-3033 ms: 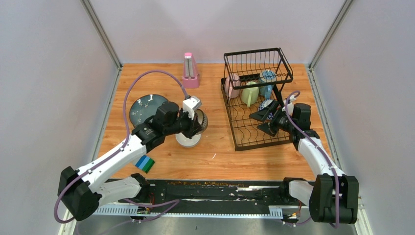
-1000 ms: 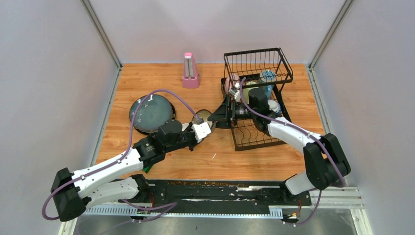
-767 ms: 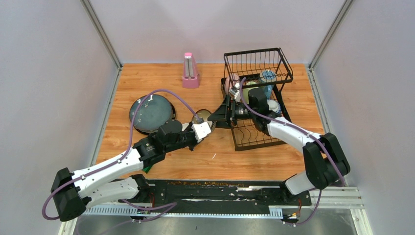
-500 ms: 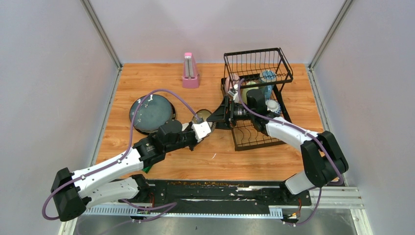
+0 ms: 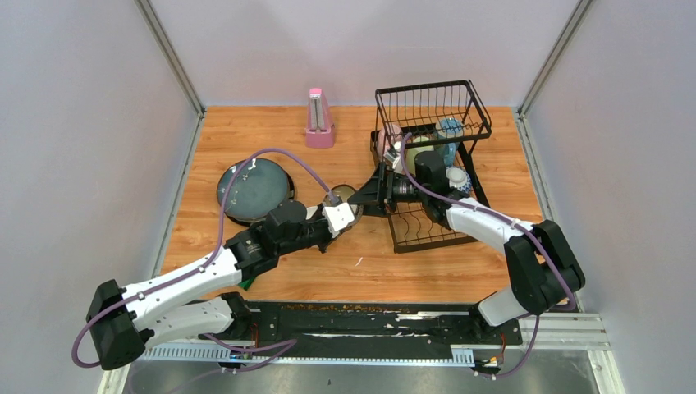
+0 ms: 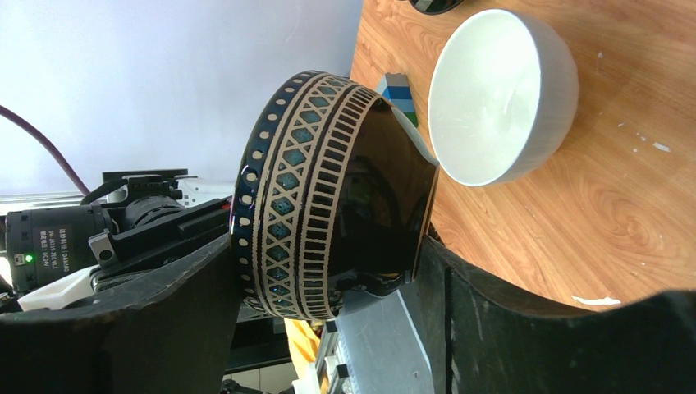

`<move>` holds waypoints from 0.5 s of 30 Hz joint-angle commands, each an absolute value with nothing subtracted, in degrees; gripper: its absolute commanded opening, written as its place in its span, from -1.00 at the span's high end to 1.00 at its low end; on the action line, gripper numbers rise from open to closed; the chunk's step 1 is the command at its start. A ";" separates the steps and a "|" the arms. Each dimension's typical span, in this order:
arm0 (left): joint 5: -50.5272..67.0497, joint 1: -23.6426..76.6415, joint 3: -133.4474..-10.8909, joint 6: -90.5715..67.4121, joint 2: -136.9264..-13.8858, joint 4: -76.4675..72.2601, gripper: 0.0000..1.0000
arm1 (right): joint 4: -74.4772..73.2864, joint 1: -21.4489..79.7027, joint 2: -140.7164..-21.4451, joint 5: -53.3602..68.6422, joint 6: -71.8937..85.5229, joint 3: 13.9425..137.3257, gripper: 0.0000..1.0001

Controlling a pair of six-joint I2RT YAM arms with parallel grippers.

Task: Load the mixed dishes into the dish rack
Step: Pick up the bowl from the center of the board.

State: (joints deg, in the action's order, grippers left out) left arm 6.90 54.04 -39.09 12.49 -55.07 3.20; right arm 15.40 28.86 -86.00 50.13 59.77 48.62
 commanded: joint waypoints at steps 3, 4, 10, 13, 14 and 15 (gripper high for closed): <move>7.06 54.67 -40.50 12.55 -54.43 -6.19 1.00 | 19.25 29.17 -82.55 48.15 60.59 47.07 -0.21; 7.05 54.67 -40.42 12.56 -54.41 -6.17 1.00 | 19.25 29.18 -82.07 47.85 60.36 46.95 -0.19; 6.69 54.67 -39.79 12.33 -54.36 -6.55 1.00 | 18.66 29.25 -81.06 47.79 59.44 47.26 -0.11; 6.91 54.65 -39.84 12.16 -54.54 -6.81 1.00 | 18.44 29.19 -81.21 47.96 59.26 47.24 -0.14; 6.93 54.66 -39.89 12.14 -54.64 -6.79 1.00 | 18.45 29.18 -81.17 47.99 59.32 47.20 -0.19; 6.94 54.64 -39.94 12.13 -54.65 -6.82 1.00 | 18.39 29.20 -81.05 47.99 59.35 47.15 -0.26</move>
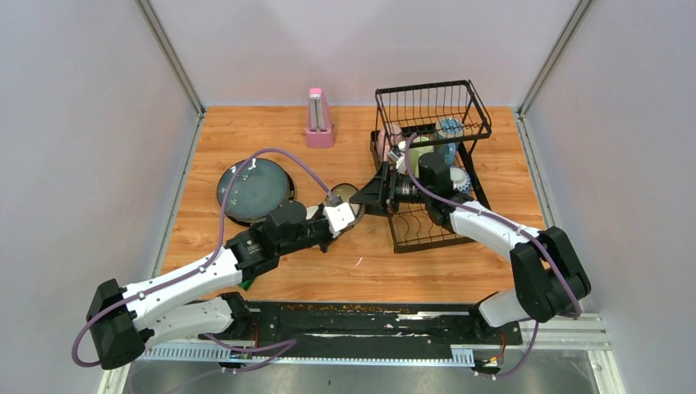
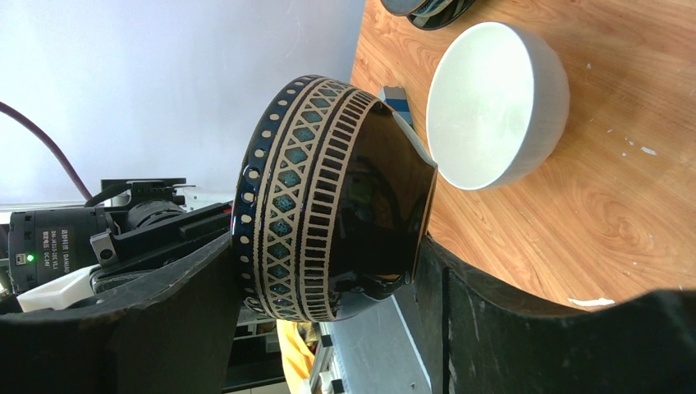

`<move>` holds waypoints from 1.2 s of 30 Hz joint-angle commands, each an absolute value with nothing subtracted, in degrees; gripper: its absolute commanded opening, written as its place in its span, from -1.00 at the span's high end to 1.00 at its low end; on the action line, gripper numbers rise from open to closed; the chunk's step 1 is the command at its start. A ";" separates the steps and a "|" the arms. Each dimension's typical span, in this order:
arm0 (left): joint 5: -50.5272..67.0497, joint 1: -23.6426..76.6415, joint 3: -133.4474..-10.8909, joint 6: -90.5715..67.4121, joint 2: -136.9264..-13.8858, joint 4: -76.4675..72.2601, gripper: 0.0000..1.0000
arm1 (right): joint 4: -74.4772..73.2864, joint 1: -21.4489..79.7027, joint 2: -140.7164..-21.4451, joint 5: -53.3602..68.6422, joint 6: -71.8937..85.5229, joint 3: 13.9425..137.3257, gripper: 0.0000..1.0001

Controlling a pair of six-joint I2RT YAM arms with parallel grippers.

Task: Load the mixed dishes into the dish rack
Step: Pick up the bowl from the center of the board.

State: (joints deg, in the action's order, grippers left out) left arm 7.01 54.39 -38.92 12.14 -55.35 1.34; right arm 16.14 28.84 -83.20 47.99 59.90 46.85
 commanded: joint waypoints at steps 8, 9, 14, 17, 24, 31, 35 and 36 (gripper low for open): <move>6.95 54.62 -40.01 12.15 -55.18 -7.57 1.00 | 16.54 29.22 -80.75 47.97 58.39 47.87 -0.73; 7.01 54.61 -40.10 12.14 -55.32 -7.69 1.00 | 16.45 29.21 -80.91 48.06 58.35 47.93 -0.71; 7.05 54.66 -40.51 12.20 -56.01 -7.61 1.00 | 17.38 29.27 -81.28 48.43 58.66 47.81 -0.39; 6.51 54.62 -40.31 12.07 -55.87 -7.66 1.00 | 17.68 29.28 -81.06 48.50 58.71 47.83 -0.24; 5.79 54.67 -40.08 12.01 -55.57 -7.69 1.00 | 15.83 29.27 -79.66 46.29 57.84 47.90 -0.05; 6.07 54.67 -40.32 11.09 -56.80 -8.48 0.92 | 12.66 29.34 -77.36 43.58 55.91 48.10 0.04; 6.11 54.67 -40.66 10.66 -57.27 -8.41 0.72 | 11.80 29.32 -76.63 42.71 55.47 47.90 0.08; 5.97 54.67 -40.64 10.56 -57.29 -8.36 0.67 | 11.70 29.30 -76.56 42.65 55.45 47.82 0.09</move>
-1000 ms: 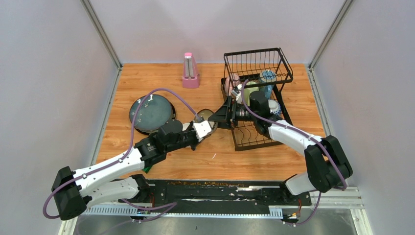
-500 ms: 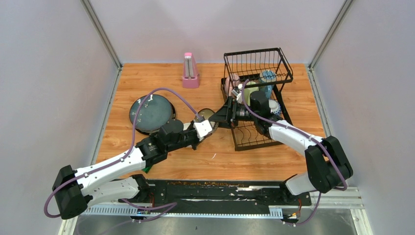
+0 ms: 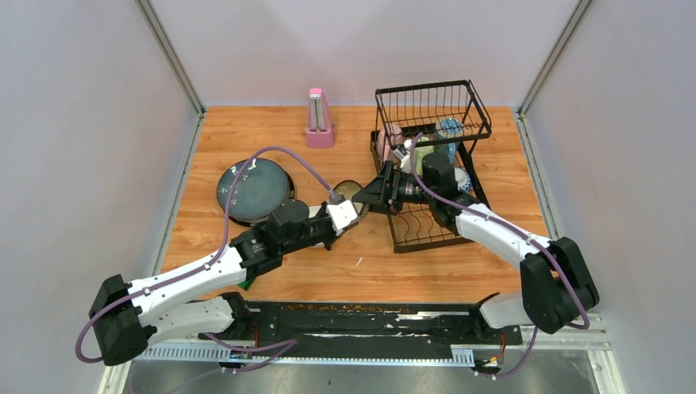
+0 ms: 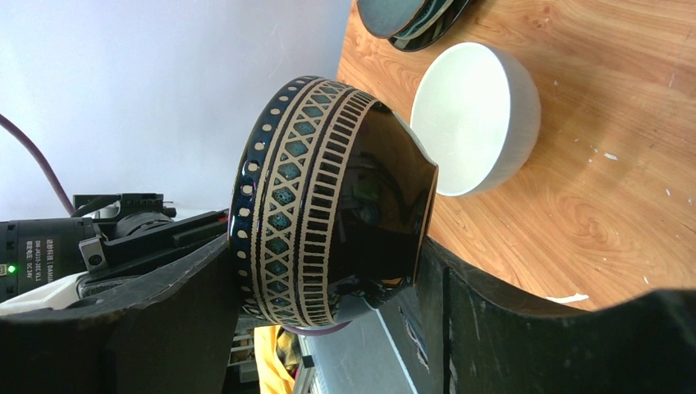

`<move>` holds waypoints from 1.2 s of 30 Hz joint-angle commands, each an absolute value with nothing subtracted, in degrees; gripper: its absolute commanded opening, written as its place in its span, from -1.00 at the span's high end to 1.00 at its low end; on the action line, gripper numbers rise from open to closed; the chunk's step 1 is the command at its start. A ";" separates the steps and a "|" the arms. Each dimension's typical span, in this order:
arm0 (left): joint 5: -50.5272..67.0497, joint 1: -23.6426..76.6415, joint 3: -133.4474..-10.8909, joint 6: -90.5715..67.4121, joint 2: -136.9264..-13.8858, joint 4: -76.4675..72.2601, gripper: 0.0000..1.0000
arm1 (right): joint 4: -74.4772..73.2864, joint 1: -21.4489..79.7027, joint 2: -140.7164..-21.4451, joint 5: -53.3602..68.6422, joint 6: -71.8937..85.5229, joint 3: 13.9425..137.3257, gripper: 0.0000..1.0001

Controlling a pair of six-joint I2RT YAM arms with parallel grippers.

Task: Load the mixed dishes into the dish rack
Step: Pick up the bowl from the center of the board.

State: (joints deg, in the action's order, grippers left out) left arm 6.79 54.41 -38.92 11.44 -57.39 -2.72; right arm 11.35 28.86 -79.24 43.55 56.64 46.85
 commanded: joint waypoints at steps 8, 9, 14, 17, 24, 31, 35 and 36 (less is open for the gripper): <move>5.71 54.64 -40.52 10.20 -57.17 -7.84 0.35 | 11.12 29.27 -76.38 41.85 55.24 47.55 0.10; 5.71 54.62 -40.52 10.20 -57.21 -7.79 0.35 | 11.04 29.29 -76.38 41.72 55.20 47.55 0.10; 5.65 54.66 -40.59 10.06 -57.37 -7.83 0.29 | 10.02 29.27 -76.14 40.78 54.69 47.63 0.10; 5.58 54.62 -40.65 10.03 -57.42 -7.86 0.28 | 9.64 29.27 -75.79 40.32 54.51 47.55 0.10; 2.35 54.67 -39.95 8.44 -56.00 -8.32 0.09 | 6.59 29.28 -73.23 36.92 52.82 47.61 0.11; -8.68 54.65 -35.47 3.41 -50.25 -12.86 -0.42 | 1.33 29.26 -68.70 29.81 50.01 47.51 0.11; -18.75 54.58 -32.44 0.46 -45.84 -15.00 -0.86 | -2.94 29.30 -65.05 24.60 47.80 47.20 0.11; -19.83 54.58 -32.21 -1.03 -45.25 -15.02 -0.95 | -3.81 29.26 -64.46 23.62 47.28 47.24 0.11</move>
State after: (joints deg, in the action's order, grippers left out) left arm -10.50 54.39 -33.32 3.64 -47.97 -10.61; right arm -3.22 28.86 -69.06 28.77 50.02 46.70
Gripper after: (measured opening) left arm 0.901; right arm 0.701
